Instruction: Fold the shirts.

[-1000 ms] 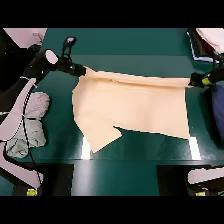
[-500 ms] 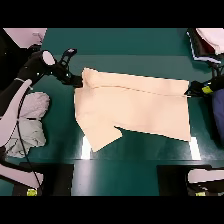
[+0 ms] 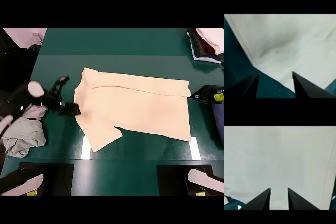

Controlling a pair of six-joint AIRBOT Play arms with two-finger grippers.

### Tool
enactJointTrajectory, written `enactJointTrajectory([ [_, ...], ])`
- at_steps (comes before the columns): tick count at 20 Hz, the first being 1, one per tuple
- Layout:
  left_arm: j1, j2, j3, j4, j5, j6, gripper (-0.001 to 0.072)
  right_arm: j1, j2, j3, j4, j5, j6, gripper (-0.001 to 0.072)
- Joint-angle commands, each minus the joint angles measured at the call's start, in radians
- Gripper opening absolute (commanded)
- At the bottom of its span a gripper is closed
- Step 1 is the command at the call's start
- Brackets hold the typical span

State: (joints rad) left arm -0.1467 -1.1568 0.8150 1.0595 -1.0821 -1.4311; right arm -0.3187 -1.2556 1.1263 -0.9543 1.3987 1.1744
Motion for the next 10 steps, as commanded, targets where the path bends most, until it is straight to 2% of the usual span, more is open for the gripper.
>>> enactJointTrajectory([
  [1,0.000,0.105,-0.222,-0.244,0.034,0.027,0.0577,-0.006,0.080,-0.076,0.021,-0.030,-0.008,0.0266],
  [4,0.000,0.105,-0.315,-0.328,0.062,0.049,0.0577,-0.006,0.101,-0.075,0.047,-0.027,-0.009,0.0266],
  [10,0.000,0.104,-0.357,-0.335,0.185,0.048,0.0575,0.001,0.110,-0.074,0.099,-0.030,-0.010,0.0265],
])
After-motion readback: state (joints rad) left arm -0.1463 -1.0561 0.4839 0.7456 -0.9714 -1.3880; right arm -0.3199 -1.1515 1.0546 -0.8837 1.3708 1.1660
